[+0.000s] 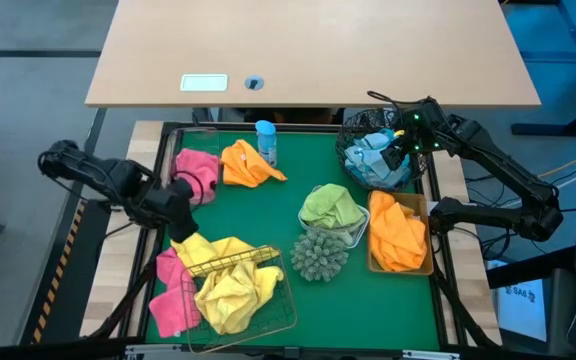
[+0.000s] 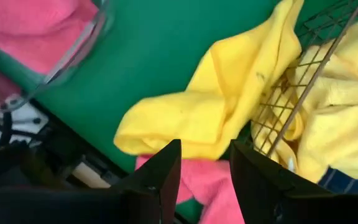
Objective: Sort microfiber towel by color & place in baskets
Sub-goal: Put the yellow microfiber cloth into the gold wire basket
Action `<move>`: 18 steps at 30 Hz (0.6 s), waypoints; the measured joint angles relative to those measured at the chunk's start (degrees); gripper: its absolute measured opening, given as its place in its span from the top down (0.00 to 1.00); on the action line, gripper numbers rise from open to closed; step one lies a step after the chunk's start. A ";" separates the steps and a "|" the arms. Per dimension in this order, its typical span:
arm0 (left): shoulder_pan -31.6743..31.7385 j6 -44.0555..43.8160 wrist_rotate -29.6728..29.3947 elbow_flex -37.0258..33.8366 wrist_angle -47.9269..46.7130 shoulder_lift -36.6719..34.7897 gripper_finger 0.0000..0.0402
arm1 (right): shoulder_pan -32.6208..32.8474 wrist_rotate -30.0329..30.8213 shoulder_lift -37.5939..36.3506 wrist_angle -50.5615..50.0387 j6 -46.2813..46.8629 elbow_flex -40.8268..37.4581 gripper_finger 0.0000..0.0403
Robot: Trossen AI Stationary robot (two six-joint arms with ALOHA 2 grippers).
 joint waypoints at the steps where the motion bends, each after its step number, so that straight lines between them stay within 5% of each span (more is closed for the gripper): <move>1: -0.67 0.02 -0.38 -0.51 0.61 0.48 0.68 | -0.02 0.02 0.00 -0.02 0.00 0.00 0.41; 18: -3.59 3.47 0.66 -21.96 25.03 8.35 0.68 | -0.02 0.02 -0.01 0.01 -0.07 0.00 0.41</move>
